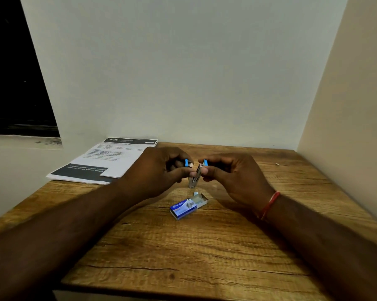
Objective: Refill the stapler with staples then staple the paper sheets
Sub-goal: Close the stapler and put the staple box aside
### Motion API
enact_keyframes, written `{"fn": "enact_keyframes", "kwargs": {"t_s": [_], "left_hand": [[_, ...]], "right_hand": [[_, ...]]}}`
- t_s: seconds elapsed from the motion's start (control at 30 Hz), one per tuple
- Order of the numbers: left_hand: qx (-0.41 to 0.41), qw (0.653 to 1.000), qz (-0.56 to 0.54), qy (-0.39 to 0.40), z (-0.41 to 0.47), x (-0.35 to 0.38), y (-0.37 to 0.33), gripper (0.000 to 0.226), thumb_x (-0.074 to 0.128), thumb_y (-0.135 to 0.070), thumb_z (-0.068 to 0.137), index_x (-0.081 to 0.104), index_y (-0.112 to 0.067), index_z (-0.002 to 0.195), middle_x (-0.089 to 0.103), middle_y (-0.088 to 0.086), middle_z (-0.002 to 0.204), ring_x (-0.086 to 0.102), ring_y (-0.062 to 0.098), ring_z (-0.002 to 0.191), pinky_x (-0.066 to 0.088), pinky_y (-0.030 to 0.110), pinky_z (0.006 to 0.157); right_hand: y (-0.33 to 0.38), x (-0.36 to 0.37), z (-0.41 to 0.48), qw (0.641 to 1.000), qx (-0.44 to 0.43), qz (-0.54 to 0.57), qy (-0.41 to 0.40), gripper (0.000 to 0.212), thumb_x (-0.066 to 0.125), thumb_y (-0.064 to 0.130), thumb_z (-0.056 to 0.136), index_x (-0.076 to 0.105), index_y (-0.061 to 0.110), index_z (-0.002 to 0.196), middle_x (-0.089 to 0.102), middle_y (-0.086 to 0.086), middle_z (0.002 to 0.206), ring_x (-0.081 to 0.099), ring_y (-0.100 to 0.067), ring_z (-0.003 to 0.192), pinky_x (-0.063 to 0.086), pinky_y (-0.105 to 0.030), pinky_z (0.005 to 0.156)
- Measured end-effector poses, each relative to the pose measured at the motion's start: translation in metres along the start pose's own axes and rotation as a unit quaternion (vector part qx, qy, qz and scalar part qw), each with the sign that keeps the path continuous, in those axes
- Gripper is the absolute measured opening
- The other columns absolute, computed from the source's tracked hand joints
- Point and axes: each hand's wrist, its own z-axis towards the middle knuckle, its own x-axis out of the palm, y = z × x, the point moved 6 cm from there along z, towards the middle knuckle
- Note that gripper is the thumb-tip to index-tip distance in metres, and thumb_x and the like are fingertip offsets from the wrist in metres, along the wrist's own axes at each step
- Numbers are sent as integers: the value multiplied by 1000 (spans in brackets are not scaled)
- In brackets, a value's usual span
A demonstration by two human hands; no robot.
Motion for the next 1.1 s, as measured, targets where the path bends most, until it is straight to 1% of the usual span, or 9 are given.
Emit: {"fn": "enact_keyframes", "kwargs": {"t_s": [0.07, 0.17, 0.33, 0.47, 0.63, 0.77, 0.93, 1.03, 1.1], "left_hand": [[24, 1000, 19, 1, -1, 1, -7, 16, 95, -27, 92, 87, -24, 105, 83, -6, 80, 78, 11, 71, 58, 26, 68], [50, 997, 50, -8, -4, 3, -15, 13, 93, -27, 93, 88, -22, 104, 82, -7, 80, 76, 16, 73, 60, 43, 73], [71, 993, 95, -3, -7, 4, -15, 10, 90, -31, 96, 88, -26, 105, 80, -6, 83, 72, 18, 80, 58, 51, 76], [89, 991, 103, -5, -9, 6, -18, 8, 89, -29, 97, 88, -26, 104, 82, -7, 88, 72, 16, 83, 58, 49, 77], [106, 987, 119, -8, -9, 8, -20, 9, 87, -30, 99, 87, -23, 105, 81, -5, 88, 71, 18, 83, 57, 47, 76], [97, 990, 96, -35, -6, 5, -20, 19, 89, -36, 98, 84, -21, 107, 78, -8, 84, 68, 13, 74, 57, 40, 70], [41, 996, 54, -49, -1, 2, 0, 19, 86, -44, 99, 77, -27, 99, 77, -4, 78, 71, 19, 73, 54, 33, 66], [-37, 997, 11, -65, 3, -2, 22, 20, 87, -44, 98, 76, -28, 98, 80, 1, 80, 79, 17, 74, 59, 36, 71], [-79, 995, -18, -61, 5, -4, 35, 18, 89, -41, 97, 76, -28, 98, 82, 3, 82, 83, 15, 75, 62, 39, 75]], "right_hand": [[2, 2, -1, 1000, -12, -9, 7, 23, 86, 17, 95, 88, 22, 117, 88, 13, 101, 84, -7, 89, 62, -17, 79], [4, 3, -3, 999, -25, -22, 3, 23, 86, 17, 95, 88, 27, 116, 87, 15, 97, 84, -7, 85, 62, -16, 78], [10, 4, -4, 996, -57, -71, -10, 29, 88, 18, 93, 85, 38, 113, 85, 21, 100, 82, -6, 86, 63, -15, 78], [13, 6, -7, 989, -90, -113, -21, 32, 86, 16, 95, 83, 41, 116, 83, 25, 104, 80, 0, 91, 56, -6, 77], [12, 7, -6, 988, -93, -120, -19, 34, 85, 16, 95, 82, 42, 117, 82, 27, 103, 79, 1, 92, 56, -6, 77], [-2, 5, 2, 998, -41, -47, -11, 19, 83, 23, 99, 86, 28, 118, 87, 12, 99, 83, -9, 92, 66, -23, 83], [-15, 5, 4, 999, 17, 22, -16, 31, 84, 25, 99, 77, 25, 130, 87, 4, 104, 84, -16, 95, 69, -42, 91], [-22, -1, 5, 999, 44, -3, -26, 40, 86, 29, 97, 73, 31, 135, 84, 12, 104, 81, -9, 96, 69, -40, 91], [-25, -4, 6, 997, 55, -50, -30, 32, 87, 29, 96, 77, 36, 125, 82, 18, 102, 78, -3, 94, 65, -34, 88]]}}
